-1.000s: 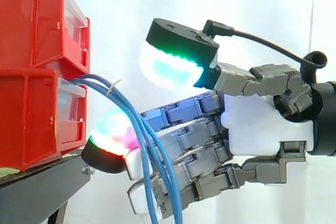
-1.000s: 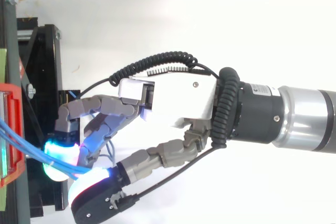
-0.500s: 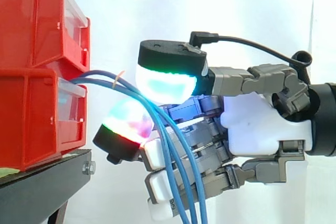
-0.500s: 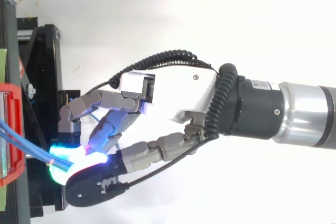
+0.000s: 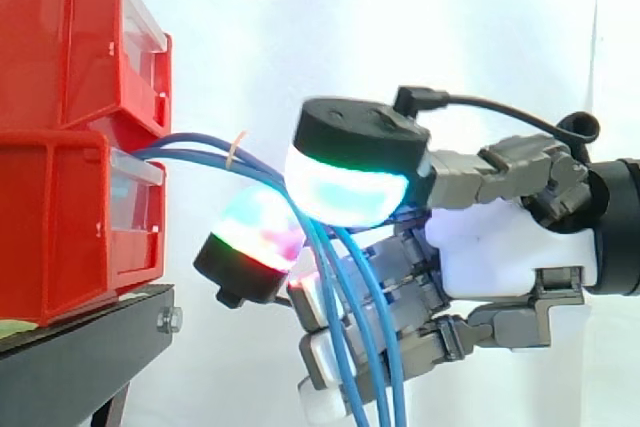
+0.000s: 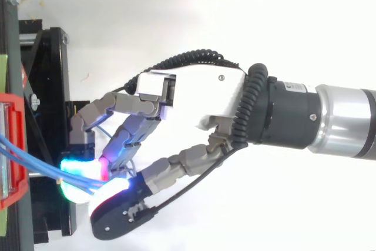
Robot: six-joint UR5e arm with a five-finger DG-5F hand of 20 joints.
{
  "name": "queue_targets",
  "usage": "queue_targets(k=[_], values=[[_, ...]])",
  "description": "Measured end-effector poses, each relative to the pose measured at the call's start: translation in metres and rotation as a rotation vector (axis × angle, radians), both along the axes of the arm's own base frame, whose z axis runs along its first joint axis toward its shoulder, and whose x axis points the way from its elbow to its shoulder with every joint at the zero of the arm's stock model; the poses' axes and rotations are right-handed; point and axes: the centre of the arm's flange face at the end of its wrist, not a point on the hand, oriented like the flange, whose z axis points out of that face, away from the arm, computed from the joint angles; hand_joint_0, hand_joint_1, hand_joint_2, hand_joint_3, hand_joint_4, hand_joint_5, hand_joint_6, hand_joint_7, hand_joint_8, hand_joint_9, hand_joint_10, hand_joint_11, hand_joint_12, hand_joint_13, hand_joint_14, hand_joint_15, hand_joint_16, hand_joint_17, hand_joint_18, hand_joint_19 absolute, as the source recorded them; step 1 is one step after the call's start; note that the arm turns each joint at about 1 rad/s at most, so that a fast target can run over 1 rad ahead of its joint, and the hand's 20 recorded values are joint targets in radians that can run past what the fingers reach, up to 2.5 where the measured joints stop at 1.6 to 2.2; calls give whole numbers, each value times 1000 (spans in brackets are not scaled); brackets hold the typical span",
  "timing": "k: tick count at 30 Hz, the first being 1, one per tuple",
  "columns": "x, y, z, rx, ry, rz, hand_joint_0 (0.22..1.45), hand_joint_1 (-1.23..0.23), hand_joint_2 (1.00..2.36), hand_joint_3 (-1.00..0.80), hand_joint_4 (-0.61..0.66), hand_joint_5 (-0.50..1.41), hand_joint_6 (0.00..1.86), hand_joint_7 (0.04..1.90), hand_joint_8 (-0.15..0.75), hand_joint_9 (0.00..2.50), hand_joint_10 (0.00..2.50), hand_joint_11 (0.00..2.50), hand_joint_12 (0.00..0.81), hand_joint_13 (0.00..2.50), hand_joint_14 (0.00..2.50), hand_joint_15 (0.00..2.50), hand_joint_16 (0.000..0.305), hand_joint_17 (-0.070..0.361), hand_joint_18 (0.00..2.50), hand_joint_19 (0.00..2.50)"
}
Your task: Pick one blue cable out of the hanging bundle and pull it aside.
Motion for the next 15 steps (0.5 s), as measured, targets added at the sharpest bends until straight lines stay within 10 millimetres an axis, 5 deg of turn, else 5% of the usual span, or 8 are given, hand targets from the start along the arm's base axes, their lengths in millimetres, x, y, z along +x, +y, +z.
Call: queue_targets(k=[7, 15], values=[[-8, -5, 7, -9, 47, -4, 484, -567, 1000, -500, 119, -96, 858, 1085, 339, 1101, 20, 733, 423, 958, 20, 588, 53, 120, 840, 611], [-12, -10, 19, -11, 49, -10, 542, -607, 1006, -420, 112, -94, 847, 1108, 334, 1098, 21, 734, 413, 951, 21, 605, 51, 114, 806, 645]])
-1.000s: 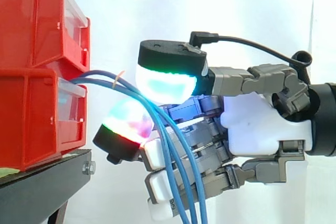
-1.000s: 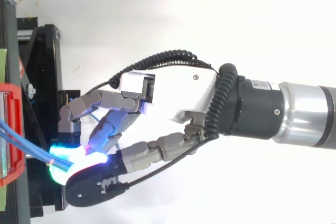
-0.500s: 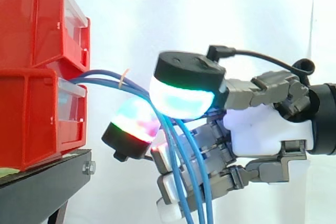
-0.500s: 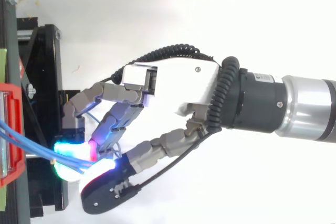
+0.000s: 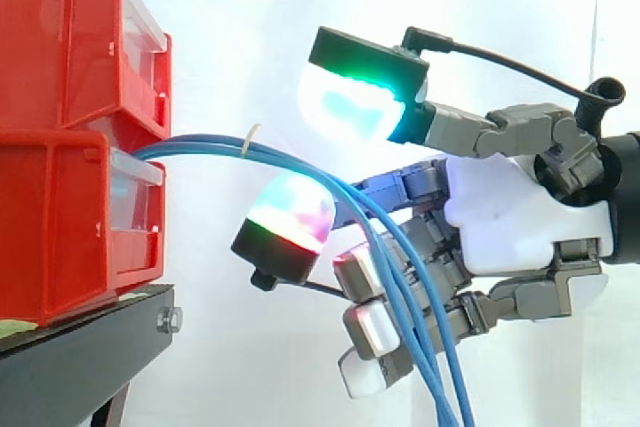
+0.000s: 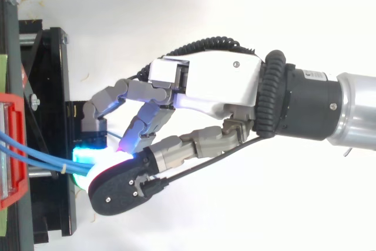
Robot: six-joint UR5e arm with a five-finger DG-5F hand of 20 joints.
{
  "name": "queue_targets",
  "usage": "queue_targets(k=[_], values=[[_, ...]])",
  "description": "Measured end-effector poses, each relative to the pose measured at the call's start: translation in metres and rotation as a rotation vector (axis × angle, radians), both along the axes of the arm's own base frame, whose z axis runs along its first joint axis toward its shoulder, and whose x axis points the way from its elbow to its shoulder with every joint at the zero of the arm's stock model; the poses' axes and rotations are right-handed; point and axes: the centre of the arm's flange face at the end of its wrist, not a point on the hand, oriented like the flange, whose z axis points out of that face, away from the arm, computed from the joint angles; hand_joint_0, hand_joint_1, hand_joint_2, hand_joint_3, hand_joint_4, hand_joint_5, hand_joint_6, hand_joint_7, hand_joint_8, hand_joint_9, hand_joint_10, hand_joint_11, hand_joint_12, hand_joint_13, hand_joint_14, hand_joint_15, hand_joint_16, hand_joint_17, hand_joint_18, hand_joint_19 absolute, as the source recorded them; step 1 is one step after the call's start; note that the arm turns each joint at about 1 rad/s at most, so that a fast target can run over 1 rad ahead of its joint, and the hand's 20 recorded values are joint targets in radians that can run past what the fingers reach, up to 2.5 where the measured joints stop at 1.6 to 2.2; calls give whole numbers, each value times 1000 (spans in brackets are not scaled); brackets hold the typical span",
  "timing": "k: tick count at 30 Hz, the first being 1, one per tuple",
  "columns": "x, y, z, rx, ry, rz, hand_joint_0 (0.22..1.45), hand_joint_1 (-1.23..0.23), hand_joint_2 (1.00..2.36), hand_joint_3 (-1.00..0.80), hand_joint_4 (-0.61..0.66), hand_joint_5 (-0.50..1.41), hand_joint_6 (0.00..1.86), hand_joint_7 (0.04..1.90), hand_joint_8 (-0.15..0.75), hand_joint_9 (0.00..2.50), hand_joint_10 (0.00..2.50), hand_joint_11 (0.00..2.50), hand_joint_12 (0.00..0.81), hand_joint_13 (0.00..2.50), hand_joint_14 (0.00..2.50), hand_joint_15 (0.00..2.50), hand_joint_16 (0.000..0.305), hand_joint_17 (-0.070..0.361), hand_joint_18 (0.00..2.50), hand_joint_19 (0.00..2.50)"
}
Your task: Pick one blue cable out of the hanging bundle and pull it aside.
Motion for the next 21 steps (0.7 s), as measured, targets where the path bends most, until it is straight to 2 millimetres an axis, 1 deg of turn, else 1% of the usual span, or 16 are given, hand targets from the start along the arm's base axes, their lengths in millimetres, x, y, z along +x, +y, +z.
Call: queue_targets(k=[2, 3, 4, 6, 9, 12, 13, 14, 15, 16, 18, 19, 20, 21], values=[[0, -1, 2, 0, -3, -1, 563, -644, 1011, -352, 116, -96, 847, 1140, 332, 1095, 24, 732, 412, 951, 20, 606, 50, 112, 807, 643], [1, -2, 3, 0, -4, -2, 564, -687, 1013, -268, 124, -100, 855, 1141, 338, 1088, 21, 736, 422, 963, 22, 606, 53, 118, 838, 627], [1, -2, 4, 0, -6, -3, 569, -708, 1013, -241, 125, -100, 858, 1133, 347, 1083, 20, 727, 431, 974, 21, 602, 55, 123, 857, 613], [2, -4, 5, 0, -9, -4, 567, -760, 1010, -113, 127, -111, 884, 1076, 371, 1076, 20, 726, 459, 1004, 19, 588, 62, 140, 926, 571], [2, -5, 7, -2, -12, -6, 571, -784, 1005, -39, 106, -114, 891, 1071, 382, 1071, 20, 730, 470, 1011, 17, 592, 65, 146, 948, 559], [2, -5, 7, -2, -13, -6, 584, -802, 1003, -32, 55, -120, 903, 1046, 368, 1047, 17, 741, 461, 992, 19, 594, 64, 145, 944, 552], [2, -6, 7, -2, -13, -7, 591, -806, 1005, -46, 45, -124, 907, 1028, 367, 1030, 20, 751, 458, 982, 22, 598, 63, 142, 930, 557], [2, -6, 7, -2, -13, -7, 619, -827, 1015, -107, 10, -140, 908, 1040, 328, 978, 20, 765, 414, 930, 21, 607, 54, 122, 845, 579], [2, -6, 7, -2, -13, -7, 648, -852, 1018, -169, -22, -148, 904, 1120, 306, 948, 24, 763, 387, 898, 25, 614, 48, 109, 793, 591], [2, -6, 7, -3, -13, -7, 659, -862, 1018, -195, -28, -149, 903, 1147, 302, 946, 24, 764, 385, 896, 23, 615, 48, 108, 792, 584], [2, -6, 8, -3, -13, -8, 712, -901, 1013, -328, -46, -150, 906, 1168, 294, 940, 24, 752, 385, 893, 23, 601, 47, 107, 794, 556], [2, -7, 8, -3, -13, -8, 722, -905, 1010, -362, -60, -151, 907, 1168, 296, 939, 24, 758, 382, 893, 21, 595, 47, 106, 796, 548], [2, -7, 8, -2, -13, -8, 763, -926, 1000, -500, -105, -157, 914, 1134, 289, 933, 24, 758, 380, 891, 23, 587, 47, 105, 805, 515], [2, -7, 7, -2, -13, -9, 785, -922, 1000, -500, -133, -162, 918, 1154, 288, 929, 23, 761, 372, 885, 23, 579, 46, 104, 811, 498]])
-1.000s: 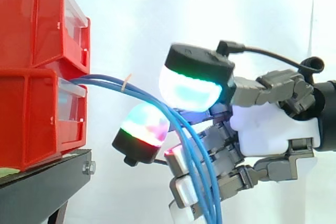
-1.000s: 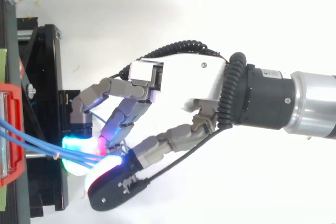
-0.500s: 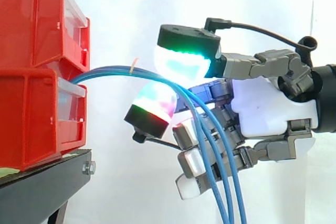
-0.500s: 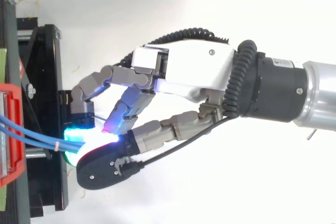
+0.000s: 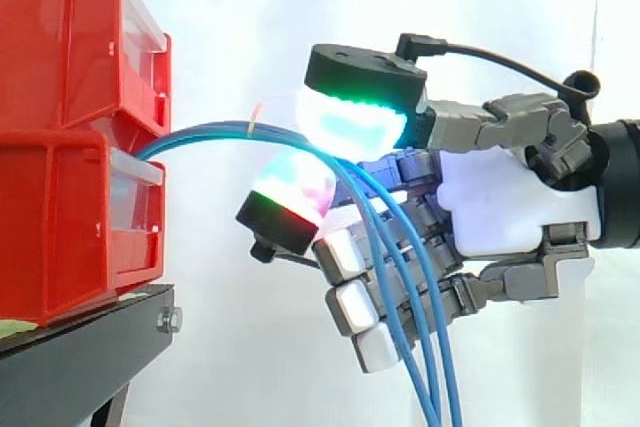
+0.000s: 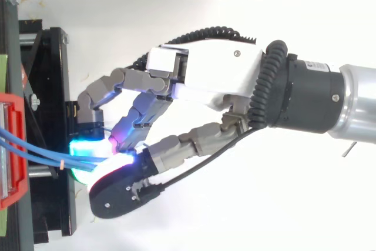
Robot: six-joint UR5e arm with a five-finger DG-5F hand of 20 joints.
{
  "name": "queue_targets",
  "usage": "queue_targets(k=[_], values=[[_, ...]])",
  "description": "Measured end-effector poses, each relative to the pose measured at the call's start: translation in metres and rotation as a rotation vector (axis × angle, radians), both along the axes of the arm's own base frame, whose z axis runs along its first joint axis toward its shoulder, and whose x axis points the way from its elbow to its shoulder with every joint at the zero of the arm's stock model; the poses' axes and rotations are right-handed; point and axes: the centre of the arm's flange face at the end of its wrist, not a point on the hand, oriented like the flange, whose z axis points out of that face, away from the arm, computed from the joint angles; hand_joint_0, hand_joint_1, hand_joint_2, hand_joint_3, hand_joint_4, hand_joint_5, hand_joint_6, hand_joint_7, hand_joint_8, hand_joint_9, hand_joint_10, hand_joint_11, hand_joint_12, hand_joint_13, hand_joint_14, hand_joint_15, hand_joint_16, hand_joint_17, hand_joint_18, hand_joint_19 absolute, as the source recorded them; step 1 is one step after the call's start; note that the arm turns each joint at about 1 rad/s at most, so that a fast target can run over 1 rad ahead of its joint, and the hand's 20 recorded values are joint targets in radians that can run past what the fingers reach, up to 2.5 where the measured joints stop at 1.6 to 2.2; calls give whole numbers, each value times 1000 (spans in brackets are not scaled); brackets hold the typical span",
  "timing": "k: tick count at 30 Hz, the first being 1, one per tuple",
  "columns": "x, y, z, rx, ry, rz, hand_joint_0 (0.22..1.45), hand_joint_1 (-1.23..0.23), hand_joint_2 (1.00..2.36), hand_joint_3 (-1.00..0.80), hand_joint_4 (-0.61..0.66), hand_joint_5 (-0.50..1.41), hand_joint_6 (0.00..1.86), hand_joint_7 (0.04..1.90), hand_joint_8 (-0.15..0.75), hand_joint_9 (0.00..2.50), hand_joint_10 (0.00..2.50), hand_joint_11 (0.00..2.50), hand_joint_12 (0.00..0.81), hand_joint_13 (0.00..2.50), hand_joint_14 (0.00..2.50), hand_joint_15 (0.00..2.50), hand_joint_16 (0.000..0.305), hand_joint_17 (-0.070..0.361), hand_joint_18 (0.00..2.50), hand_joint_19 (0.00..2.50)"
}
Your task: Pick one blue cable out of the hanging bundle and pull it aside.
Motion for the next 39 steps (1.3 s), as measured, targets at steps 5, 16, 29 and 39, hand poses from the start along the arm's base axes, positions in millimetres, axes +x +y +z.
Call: queue_targets(k=[5, 16, 29, 39], values=[[0, -4, 0, 0, 2, -4, 727, -947, 1000, -500, -30, -173, 946, 1004, 262, 896, 23, 750, 369, 886, 24, 589, 46, 102, 816, 511], [-3, -12, -2, -5, 20, -13, 405, -776, 1000, -500, 91, -147, 912, 959, 353, 1009, 18, 748, 458, 961, 20, 592, 61, 138, 956, 553], [-3, -13, -2, -5, 20, -16, 657, -808, 1016, -257, -3, -170, 921, 1066, 300, 897, 21, 752, 404, 864, 21, 599, 50, 112, 813, 586], [-3, -13, -2, -6, 22, -16, 650, -960, 1000, -500, 70, -146, 895, 1047, 270, 891, 24, 779, 378, 776, 21, 545, 46, 103, 768, 527]])
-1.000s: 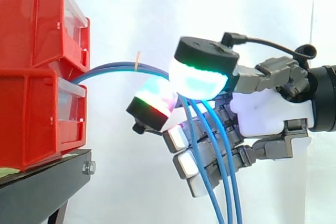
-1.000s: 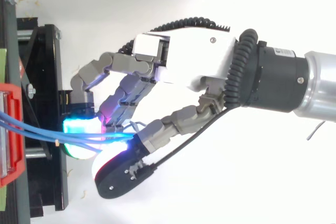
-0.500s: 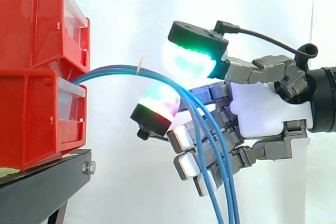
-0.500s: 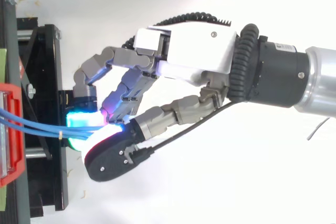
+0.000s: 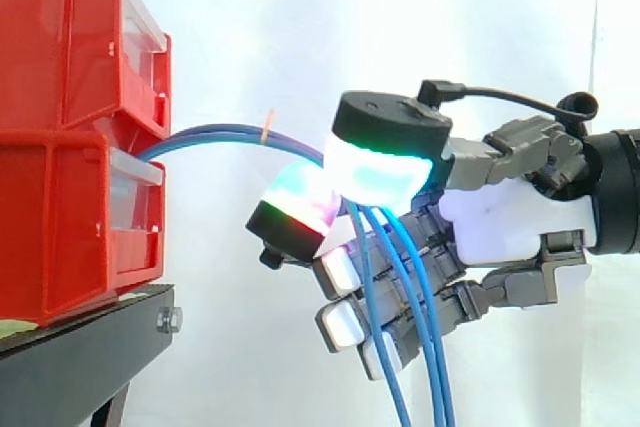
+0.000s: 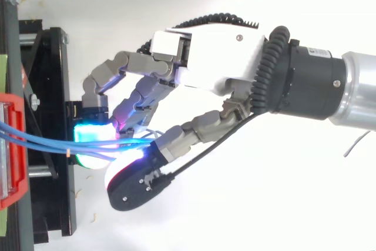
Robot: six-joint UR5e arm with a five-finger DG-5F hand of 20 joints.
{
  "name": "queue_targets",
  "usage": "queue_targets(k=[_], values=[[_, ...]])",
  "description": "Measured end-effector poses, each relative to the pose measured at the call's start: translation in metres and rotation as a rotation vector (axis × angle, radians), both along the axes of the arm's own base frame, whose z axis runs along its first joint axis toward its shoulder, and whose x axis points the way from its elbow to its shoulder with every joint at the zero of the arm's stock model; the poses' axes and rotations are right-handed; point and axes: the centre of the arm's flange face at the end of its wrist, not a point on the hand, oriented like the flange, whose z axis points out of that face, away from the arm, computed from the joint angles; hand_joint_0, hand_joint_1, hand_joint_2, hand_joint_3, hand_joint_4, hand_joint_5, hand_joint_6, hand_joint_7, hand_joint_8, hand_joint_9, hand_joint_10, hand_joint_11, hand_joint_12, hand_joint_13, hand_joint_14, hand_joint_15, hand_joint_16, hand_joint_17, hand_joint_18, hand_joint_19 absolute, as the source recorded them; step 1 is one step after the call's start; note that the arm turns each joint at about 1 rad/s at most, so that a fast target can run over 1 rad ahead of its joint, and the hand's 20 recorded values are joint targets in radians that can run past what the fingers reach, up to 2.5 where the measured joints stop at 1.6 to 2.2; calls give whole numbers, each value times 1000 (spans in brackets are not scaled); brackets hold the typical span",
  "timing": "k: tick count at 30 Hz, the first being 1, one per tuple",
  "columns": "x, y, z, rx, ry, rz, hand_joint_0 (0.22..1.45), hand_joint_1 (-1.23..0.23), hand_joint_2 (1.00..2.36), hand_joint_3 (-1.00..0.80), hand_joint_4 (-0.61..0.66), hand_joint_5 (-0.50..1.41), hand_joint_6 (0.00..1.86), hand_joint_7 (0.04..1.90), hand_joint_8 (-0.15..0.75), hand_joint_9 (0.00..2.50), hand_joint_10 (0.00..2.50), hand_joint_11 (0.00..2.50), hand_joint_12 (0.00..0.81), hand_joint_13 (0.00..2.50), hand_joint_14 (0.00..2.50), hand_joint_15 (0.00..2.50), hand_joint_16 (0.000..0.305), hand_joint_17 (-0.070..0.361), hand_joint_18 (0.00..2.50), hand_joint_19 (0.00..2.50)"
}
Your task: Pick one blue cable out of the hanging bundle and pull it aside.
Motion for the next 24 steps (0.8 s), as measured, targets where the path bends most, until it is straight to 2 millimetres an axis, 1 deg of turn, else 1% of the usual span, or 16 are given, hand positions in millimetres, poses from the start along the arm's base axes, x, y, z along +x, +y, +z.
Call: queue_targets(k=[1, 3, 5, 6, 7, 8, 10, 12, 13, 15, 16, 17, 18, 19, 21, 24], values=[[0, 0, 0, 0, 0, 0, 632, -958, 1000, -500, 86, -144, 895, 1058, 274, 899, 24, 781, 377, 781, 20, 551, 46, 104, 773, 526], [0, 0, 0, 0, 1, 0, 473, -916, 1000, -500, 141, -137, 895, 1046, 304, 914, 22, 768, 421, 789, 20, 550, 53, 119, 796, 503], [0, 0, 0, 0, 0, 0, 420, -877, 1000, -500, 162, -135, 890, 1030, 325, 914, 21, 764, 446, 786, 17, 536, 58, 131, 814, 503], [0, 0, 0, 0, -1, 0, 375, -808, 1000, -500, 175, -131, 885, 1020, 346, 927, 19, 741, 472, 800, 18, 535, 63, 143, 842, 495], [0, 0, 0, 0, -2, 1, 374, -800, 1000, -500, 177, -131, 884, 1005, 345, 930, 17, 738, 472, 800, 16, 529, 63, 143, 841, 502], [0, 0, 0, 1, -3, 1, 380, -709, 1000, -500, 184, -128, 877, 1012, 348, 933, 19, 729, 469, 800, 16, 533, 64, 143, 840, 510], [0, 0, 0, 1, -3, 1, 401, -664, 1000, -500, 194, -125, 869, 1036, 349, 949, 21, 715, 462, 797, 16, 530, 62, 140, 823, 531], [0, 0, 0, 1, -3, 1, 469, -537, 1000, -500, 194, -129, 862, 1061, 333, 946, 20, 719, 438, 787, 19, 546, 57, 127, 772, 579], [0, 0, 0, 1, -3, 1, 482, -524, 1000, -500, 194, -130, 861, 1065, 326, 946, 23, 715, 433, 783, 19, 548, 55, 124, 761, 591], [0, 0, 0, 1, -3, 1, 561, -472, 1000, -500, 166, -135, 858, 1113, 304, 931, 23, 722, 406, 763, 20, 559, 50, 113, 715, 629], [0, 0, 1, 1, -4, 1, 589, -508, 1004, -444, 149, -137, 862, 1109, 302, 928, 22, 725, 402, 760, 19, 561, 49, 111, 699, 635], [0, 0, 1, 1, -4, 1, 584, -525, 1009, -367, 140, -140, 871, 1087, 307, 918, 22, 736, 404, 760, 19, 566, 49, 111, 694, 638], [0, 0, 1, 1, -4, 0, 585, -566, 1010, -289, 139, -139, 878, 1045, 333, 926, 21, 728, 428, 778, 18, 559, 54, 121, 729, 615], [0, 0, 1, 1, -5, 0, 581, -571, 1010, -266, 144, -138, 880, 1034, 337, 930, 20, 727, 435, 783, 20, 556, 55, 125, 741, 608], [0, 0, 1, 1, -5, 0, 574, -657, 1008, -181, 160, -138, 886, 1025, 359, 935, 17, 730, 460, 806, 18, 548, 61, 137, 785, 577], [0, 0, 1, 1, -4, 1, 576, -717, 1007, -125, 164, -144, 895, 998, 366, 919, 19, 735, 468, 810, 16, 549, 62, 140, 798, 553]])
